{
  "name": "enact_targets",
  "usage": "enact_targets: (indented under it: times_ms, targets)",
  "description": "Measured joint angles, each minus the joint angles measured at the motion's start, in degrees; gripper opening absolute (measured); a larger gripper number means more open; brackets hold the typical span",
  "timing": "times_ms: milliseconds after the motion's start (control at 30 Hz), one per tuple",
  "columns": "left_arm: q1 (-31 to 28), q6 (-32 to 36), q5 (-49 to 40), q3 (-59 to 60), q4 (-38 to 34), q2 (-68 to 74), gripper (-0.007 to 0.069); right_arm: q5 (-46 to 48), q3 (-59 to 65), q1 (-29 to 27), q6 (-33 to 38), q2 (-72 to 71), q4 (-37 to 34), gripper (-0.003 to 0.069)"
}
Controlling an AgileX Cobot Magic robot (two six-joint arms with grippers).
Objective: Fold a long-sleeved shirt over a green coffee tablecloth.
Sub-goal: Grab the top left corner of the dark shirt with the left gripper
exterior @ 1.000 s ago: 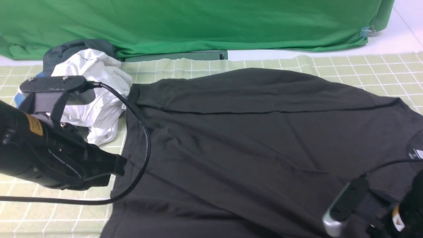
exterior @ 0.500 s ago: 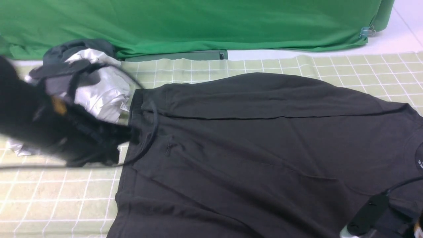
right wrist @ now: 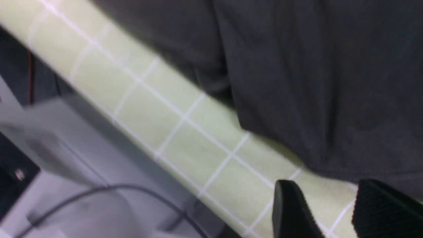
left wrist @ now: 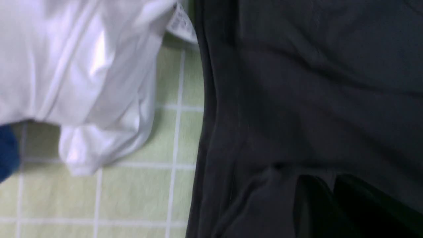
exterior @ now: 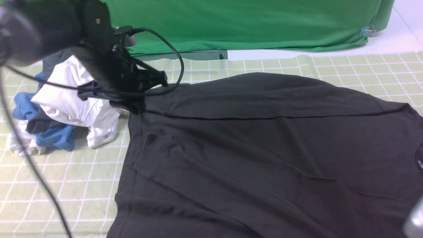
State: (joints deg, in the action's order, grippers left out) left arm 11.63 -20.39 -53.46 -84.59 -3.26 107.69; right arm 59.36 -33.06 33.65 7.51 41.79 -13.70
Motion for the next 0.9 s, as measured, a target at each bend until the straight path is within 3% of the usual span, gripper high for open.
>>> enact_targets:
  times_ms: [133,267,300,400,467,733,900]
  targets:
    - [-0.2,-0.1,0.1,-2.7,-0.4,4.1,0.0189,0.0,0.0,0.0,-1.0,-1.0,-0.1,0.0272]
    - [-0.4,-3.5,2.8,-3.5,-0.5,8.7,0.0369,-0.6,0.1,0.0,-1.2,-1.2,-0.1,0.0272]
    - [-0.5,-3.7,2.8,-3.5,-0.5,8.8,0.0369,-0.6,0.1,0.0,-1.2,-1.2,-0.1,0.0272]
    - [-1.6,-6.0,6.4,-3.5,-1.1,11.3,0.0505,-1.0,0.1,0.0,-1.2,-1.3,-0.1,0.0272]
    - [-2.2,-6.5,9.3,-3.5,-1.4,12.1,0.0555,-1.5,0.1,0.0,-1.2,-1.3,-0.1,0.0272]
    - [-2.3,-6.8,16.0,-3.7,-2.0,13.5,0.0574,-3.1,0.2,0.0,-1.2,-1.3,-0.1,0.0272]
    - [-2.3,-6.9,17.5,-3.8,-2.7,14.6,0.0496,-3.4,0.2,0.0,-1.2,-1.3,-0.1,0.0272]
